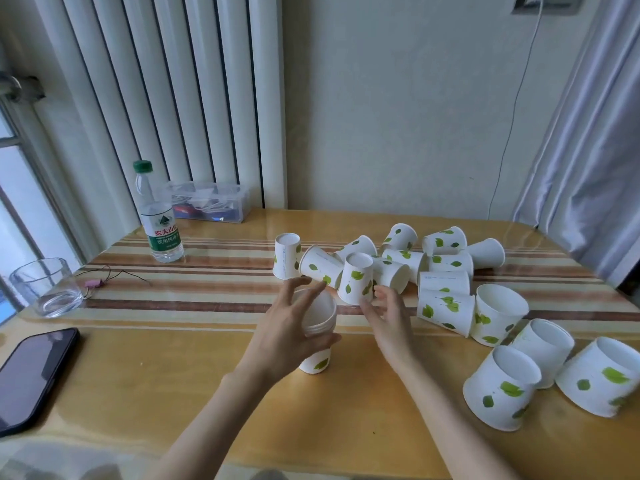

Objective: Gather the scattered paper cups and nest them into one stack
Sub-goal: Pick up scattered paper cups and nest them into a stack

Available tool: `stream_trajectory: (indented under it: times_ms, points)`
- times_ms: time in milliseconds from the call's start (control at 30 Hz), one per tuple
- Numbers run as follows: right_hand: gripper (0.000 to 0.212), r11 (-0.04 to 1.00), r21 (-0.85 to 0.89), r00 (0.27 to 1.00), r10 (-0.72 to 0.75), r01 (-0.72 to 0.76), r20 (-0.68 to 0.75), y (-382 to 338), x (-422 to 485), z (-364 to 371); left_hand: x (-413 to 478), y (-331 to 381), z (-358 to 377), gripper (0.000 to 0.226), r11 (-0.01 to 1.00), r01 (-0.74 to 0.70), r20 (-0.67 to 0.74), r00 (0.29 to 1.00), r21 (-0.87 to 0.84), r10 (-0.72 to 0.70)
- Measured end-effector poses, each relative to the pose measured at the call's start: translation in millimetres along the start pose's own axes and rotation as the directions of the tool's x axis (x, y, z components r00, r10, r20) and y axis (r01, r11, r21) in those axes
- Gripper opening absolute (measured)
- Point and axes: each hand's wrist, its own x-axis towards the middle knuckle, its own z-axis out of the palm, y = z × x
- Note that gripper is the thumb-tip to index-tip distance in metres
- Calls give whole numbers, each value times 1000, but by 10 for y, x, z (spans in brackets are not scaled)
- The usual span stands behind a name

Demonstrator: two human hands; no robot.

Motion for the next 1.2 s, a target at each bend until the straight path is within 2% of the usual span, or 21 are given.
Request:
stream_trajectory:
  times_ms: [167, 267, 333, 433, 533, 600, 667, 733, 800, 900, 1000, 1133, 1200]
  points:
    - [71, 966, -214, 988, 131, -147, -86, 87, 398, 318, 109, -210, -171, 88, 995, 91, -93, 992, 29, -88]
    - [66, 907, -377, 975, 126, -189, -184, 114, 465, 493, 93, -286, -185, 84, 996, 75, -76, 995, 51, -71]
    - [61, 880, -424, 963, 118, -214, -243, 124, 491, 557, 61, -317, -162, 82, 997, 54, -64, 997, 53, -51]
    - [58, 882, -417, 953, 104, -220, -283, 133, 504, 587, 32, -334, -169, 87, 999, 41, -46, 998, -8, -41]
    - [64, 954, -254, 959, 87, -157, -269, 77, 400, 532, -9, -357, -207, 98, 968, 93, -24, 995, -234, -101]
    - [66, 994, -62, 974, 73, -88, -216, -51, 288, 404, -69, -400, -204, 106, 901, 175, -8, 981, -397, -194]
    - [67, 992, 117, 996, 46, -37, -77, -260, 170, 227, -143, -456, -169, 112, 821, 265, 36, 957, -506, -287]
    - [68, 972, 236, 997, -8, -10, 77, -495, 65, 58, -224, -503, -118, 110, 781, 319, 83, 941, -537, -328]
    - [57, 961, 278, 979, -74, 18, 193, -742, -19, -61, -281, -530, -99, 98, 754, 348, 108, 931, -557, -349]
    - [31, 958, 163, 942, -265, 234, 204, -1040, -84, -113, -297, -576, -111, 78, 722, 371, 119, 919, -584, -375]
    - [35, 905, -14, 874, -407, 425, 265, -1205, -27, 5, -292, -593, -122, 72, 720, 365, 132, 924, -591, -359]
    - [47, 784, -237, 781, -436, 573, 447, -1298, 72, 377, -302, -588, -127, 71, 733, 363, 144, 927, -575, -346]
    - [48, 720, -331, 745, -377, 610, 550, -1287, 53, 534, -331, -607, -139, 72, 744, 357, 143, 930, -564, -338]
